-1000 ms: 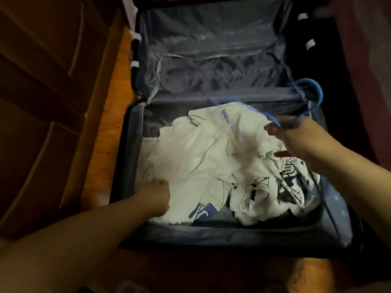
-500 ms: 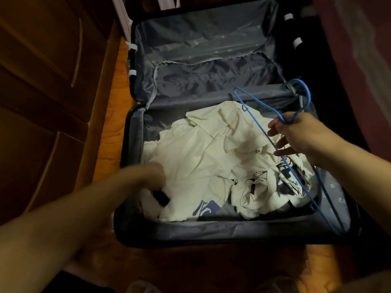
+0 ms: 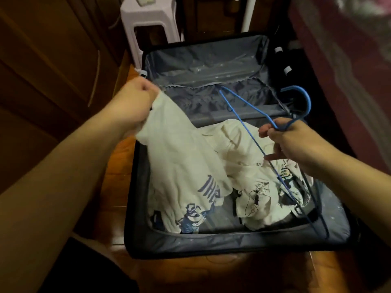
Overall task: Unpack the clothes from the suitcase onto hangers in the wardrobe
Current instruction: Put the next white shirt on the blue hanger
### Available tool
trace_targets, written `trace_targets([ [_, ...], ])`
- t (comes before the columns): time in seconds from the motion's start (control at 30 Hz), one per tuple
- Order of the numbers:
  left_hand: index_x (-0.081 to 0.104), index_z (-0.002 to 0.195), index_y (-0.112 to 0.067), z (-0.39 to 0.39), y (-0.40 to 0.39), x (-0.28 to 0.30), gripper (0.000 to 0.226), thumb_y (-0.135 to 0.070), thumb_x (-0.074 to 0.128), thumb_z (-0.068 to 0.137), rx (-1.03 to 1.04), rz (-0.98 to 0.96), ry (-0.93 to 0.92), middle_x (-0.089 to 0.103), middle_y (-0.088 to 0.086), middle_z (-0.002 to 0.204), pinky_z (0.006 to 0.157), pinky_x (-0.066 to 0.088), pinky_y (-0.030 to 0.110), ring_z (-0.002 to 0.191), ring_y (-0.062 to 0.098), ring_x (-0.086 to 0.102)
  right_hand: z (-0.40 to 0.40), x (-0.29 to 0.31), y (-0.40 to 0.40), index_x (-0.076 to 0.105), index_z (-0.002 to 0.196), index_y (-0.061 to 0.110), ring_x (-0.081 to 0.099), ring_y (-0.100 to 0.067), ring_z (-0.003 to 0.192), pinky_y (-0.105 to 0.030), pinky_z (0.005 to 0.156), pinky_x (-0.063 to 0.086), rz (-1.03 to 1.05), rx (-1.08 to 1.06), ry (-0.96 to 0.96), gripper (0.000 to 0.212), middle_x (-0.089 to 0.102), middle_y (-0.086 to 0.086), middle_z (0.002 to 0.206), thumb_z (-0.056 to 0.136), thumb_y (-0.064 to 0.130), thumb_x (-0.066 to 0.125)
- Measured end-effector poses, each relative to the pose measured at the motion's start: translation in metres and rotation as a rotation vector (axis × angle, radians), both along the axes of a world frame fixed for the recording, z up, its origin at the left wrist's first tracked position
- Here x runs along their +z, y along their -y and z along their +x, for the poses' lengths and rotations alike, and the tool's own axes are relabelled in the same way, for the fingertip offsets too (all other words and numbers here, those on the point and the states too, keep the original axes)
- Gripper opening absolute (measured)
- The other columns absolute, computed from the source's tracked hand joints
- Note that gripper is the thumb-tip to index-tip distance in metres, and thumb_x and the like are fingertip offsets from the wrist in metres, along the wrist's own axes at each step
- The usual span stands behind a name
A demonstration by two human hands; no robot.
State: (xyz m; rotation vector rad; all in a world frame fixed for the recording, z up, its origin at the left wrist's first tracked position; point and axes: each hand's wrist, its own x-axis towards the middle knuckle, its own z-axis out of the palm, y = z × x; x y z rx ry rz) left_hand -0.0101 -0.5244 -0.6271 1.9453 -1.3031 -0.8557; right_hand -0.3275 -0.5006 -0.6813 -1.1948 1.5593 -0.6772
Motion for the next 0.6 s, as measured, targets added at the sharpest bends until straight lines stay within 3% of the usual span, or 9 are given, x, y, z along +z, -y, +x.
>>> trace_targets([
  [0.07,0.057,0.107,-0.019,0.023,0.005,-0.021,0.010,-0.020,0.057,0.098,-0.218,0.274,0.605,0.061,0.006,0.094,0.079,0.055,0.041,0.084,0.025,0.060,-0.009,-0.001,0.004,0.063,0.090,0.015,0.055,-0.018,0.055,-0.041,0.065,0.059,0.004,-0.062,-0.061,0.023,0.062,-0.002,0.091,0.103,0.010,0.044],
  [0.13,0.060,0.118,-0.015,0.024,-0.007,-0.062,0.025,-0.025,0.062,0.095,-0.539,0.684,0.965,0.063,0.008,0.109,0.086,0.054,0.040,0.095,0.025,0.062,-0.018,-0.002,0.007,0.061,0.094,0.015,0.060,-0.019,0.060,-0.036,0.063,0.057,0.038,-0.112,-0.096,0.019,0.062,-0.006,0.099,0.104,0.016,0.045],
  [0.2,0.043,0.146,-0.018,0.000,-0.022,-0.114,0.057,-0.045,0.055,0.097,-0.777,0.686,1.023,0.050,0.013,0.143,0.104,0.043,0.044,0.126,0.032,0.051,-0.028,0.001,0.007,0.060,0.103,0.012,0.062,-0.019,0.062,-0.036,0.064,0.059,0.064,-0.140,-0.113,0.017,0.063,-0.006,0.099,0.104,0.022,0.046],
  [0.27,0.013,0.160,-0.031,-0.048,-0.030,-0.149,0.081,-0.057,0.054,0.095,-0.873,0.438,0.906,0.018,0.016,0.164,0.119,0.025,0.051,0.148,0.039,0.021,-0.037,0.009,0.006,0.061,0.105,0.013,0.062,-0.019,0.063,-0.037,0.063,0.061,0.070,-0.176,-0.107,0.018,0.062,-0.006,0.095,0.104,0.024,0.046],
  [0.4,-0.018,0.152,-0.050,-0.162,-0.009,-0.195,0.105,-0.049,0.067,0.091,-0.994,0.126,0.859,-0.028,0.005,0.164,0.118,0.010,0.068,0.153,0.037,-0.017,-0.041,0.023,-0.001,0.062,0.109,0.008,0.060,-0.018,0.061,-0.035,0.055,0.059,0.036,-0.222,-0.038,0.021,0.060,-0.009,0.094,0.104,0.020,0.046],
  [0.47,-0.020,0.150,-0.053,-0.191,0.007,-0.209,0.105,-0.027,0.065,0.094,-1.058,0.030,0.971,-0.017,0.004,0.166,0.110,0.029,0.066,0.153,0.039,0.001,-0.043,0.022,-0.005,0.062,0.111,0.004,0.060,-0.018,0.061,-0.039,0.061,0.060,0.022,-0.214,-0.035,0.023,0.060,-0.009,0.094,0.104,0.020,0.046],
  [0.5,-0.014,0.153,-0.051,-0.196,0.014,-0.212,0.099,-0.017,0.060,0.096,-1.095,0.009,1.024,0.006,0.009,0.165,0.100,0.042,0.058,0.146,0.039,0.026,-0.047,0.020,-0.008,0.062,0.111,0.004,0.060,-0.018,0.062,-0.042,0.065,0.061,0.021,-0.213,-0.042,0.023,0.061,-0.010,0.094,0.104,0.020,0.046],
  [0.53,0.001,0.158,-0.045,-0.192,0.019,-0.210,0.084,-0.013,0.053,0.099,-1.135,0.028,1.072,0.032,0.011,0.154,0.089,0.049,0.049,0.130,0.037,0.047,-0.050,0.020,-0.009,0.062,0.111,0.004,0.061,-0.019,0.064,-0.044,0.068,0.061,0.025,-0.214,-0.053,0.024,0.062,-0.010,0.096,0.104,0.020,0.046],
  [0.6,0.046,0.146,-0.026,-0.174,0.020,-0.194,0.044,-0.015,0.042,0.104,-1.217,0.079,1.227,0.060,0.007,0.126,0.083,0.053,0.041,0.108,0.031,0.064,-0.058,0.020,-0.012,0.061,0.112,0.005,0.063,-0.021,0.068,-0.045,0.070,0.062,0.035,-0.229,-0.065,0.024,0.066,-0.012,0.101,0.105,0.021,0.044],
])
